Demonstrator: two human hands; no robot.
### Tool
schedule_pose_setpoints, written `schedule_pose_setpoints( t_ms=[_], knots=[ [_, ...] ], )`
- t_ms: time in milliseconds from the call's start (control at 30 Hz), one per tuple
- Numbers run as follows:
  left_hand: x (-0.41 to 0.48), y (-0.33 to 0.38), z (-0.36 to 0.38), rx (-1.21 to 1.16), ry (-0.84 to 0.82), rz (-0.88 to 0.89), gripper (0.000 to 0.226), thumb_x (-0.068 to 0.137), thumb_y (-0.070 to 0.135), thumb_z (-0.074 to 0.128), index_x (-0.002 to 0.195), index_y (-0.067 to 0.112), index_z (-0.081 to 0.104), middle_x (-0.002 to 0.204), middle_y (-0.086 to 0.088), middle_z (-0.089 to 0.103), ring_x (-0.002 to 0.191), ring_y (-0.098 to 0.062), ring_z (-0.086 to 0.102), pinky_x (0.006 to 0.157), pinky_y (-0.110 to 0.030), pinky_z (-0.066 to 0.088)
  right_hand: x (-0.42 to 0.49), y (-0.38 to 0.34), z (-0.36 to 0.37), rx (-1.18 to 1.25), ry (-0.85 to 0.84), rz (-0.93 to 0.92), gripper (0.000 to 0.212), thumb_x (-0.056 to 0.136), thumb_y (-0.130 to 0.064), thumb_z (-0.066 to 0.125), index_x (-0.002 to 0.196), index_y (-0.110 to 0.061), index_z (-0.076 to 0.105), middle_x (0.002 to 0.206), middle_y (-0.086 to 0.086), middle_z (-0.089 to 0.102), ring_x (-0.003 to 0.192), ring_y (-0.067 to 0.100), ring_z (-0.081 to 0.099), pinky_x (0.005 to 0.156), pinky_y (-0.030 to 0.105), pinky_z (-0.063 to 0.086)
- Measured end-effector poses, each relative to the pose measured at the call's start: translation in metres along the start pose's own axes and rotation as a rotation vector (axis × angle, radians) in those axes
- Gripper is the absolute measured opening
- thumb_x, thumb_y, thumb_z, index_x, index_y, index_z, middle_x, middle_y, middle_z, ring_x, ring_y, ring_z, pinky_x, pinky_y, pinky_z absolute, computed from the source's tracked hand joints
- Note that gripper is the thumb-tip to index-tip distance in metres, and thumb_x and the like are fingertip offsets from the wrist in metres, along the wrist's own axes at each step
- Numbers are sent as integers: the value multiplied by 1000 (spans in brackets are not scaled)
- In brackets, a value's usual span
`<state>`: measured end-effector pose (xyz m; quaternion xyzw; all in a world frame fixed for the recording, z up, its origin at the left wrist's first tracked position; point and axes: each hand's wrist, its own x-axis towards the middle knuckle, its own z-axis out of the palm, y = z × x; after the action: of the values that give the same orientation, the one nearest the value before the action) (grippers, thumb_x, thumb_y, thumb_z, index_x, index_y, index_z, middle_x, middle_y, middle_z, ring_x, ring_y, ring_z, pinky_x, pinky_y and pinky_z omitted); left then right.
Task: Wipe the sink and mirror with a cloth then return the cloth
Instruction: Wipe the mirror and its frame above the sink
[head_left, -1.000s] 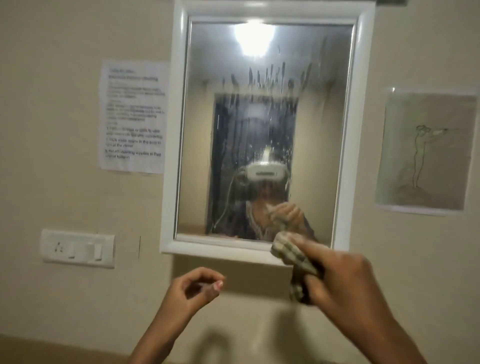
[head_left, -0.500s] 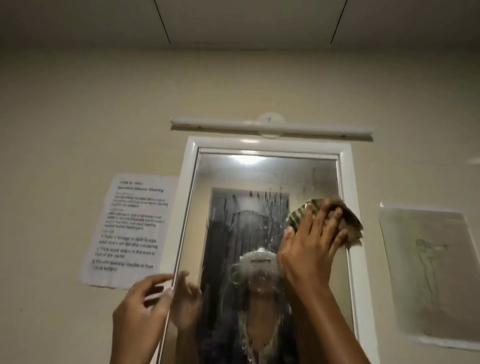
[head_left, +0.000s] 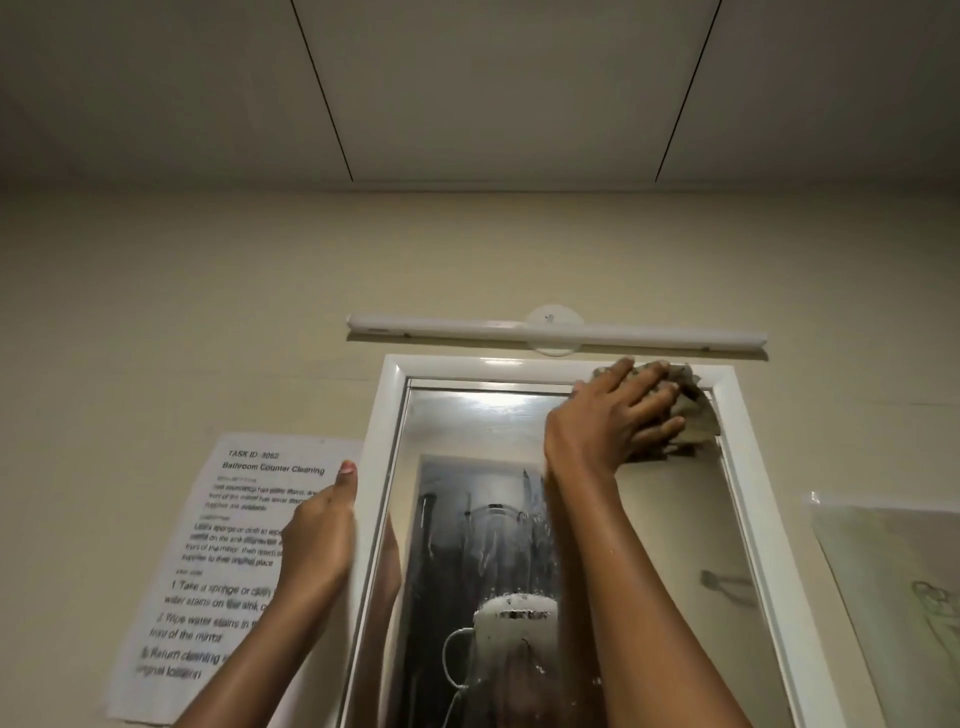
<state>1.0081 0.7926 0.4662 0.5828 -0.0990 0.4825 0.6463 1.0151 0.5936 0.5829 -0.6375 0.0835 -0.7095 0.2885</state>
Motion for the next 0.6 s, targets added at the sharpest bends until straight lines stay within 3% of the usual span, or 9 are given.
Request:
schedule_pose_setpoints(
  t_ms=[100, 200, 333, 433, 500, 600],
  knots=[
    [10, -3, -6, -66, -49, -3, 61, 90, 58, 29, 105, 13, 67, 104, -14, 69, 98, -34, 62, 98, -48, 46, -12, -30, 14, 33, -6, -118, 58, 92, -20, 42, 144, -4, 21, 154, 21, 11, 141, 42, 5, 113, 61, 1],
    [19, 1, -10, -110, -92, -18, 68, 91, 58, 24, 103, 6, 67, 95, -15, 69, 90, -31, 64, 90, -42, 49, -44, -70, 31, 85, -85, -422, 63, 86, -11, 41, 145, -6, 19, 154, 18, 16, 141, 37, 9, 113, 58, 0],
    [23, -1, -13, -184, -128, -61, 71, 92, 58, 19, 104, 4, 64, 85, -10, 66, 79, -21, 62, 83, -37, 48, -91, -115, 45, 148, -303, -807, 55, 89, -16, 44, 140, -8, 27, 153, 14, 22, 140, 32, 14, 113, 53, 3],
    [23, -2, -13, -203, -153, -52, 75, 92, 58, 18, 110, 1, 62, 88, -12, 66, 85, -25, 63, 89, -39, 47, -88, -110, 49, 138, -326, -963, 47, 84, -14, 51, 131, -11, 42, 151, 9, 29, 141, 31, 16, 113, 56, 7],
    [23, -1, -13, -207, -161, -54, 75, 92, 58, 17, 113, 0, 61, 95, -16, 64, 90, -30, 61, 91, -42, 46, -71, -93, 48, 103, -322, -1052, 47, 87, -18, 52, 132, -18, 43, 151, 5, 30, 141, 30, 17, 112, 61, 5],
    [23, 0, -14, -234, -193, -79, 74, 92, 58, 18, 112, 0, 59, 93, -14, 65, 85, -27, 61, 89, -41, 45, -34, -62, 34, 58, -287, -1044, 50, 85, -19, 54, 134, -23, 44, 150, 3, 33, 139, 32, 22, 113, 60, 10]
  ],
)
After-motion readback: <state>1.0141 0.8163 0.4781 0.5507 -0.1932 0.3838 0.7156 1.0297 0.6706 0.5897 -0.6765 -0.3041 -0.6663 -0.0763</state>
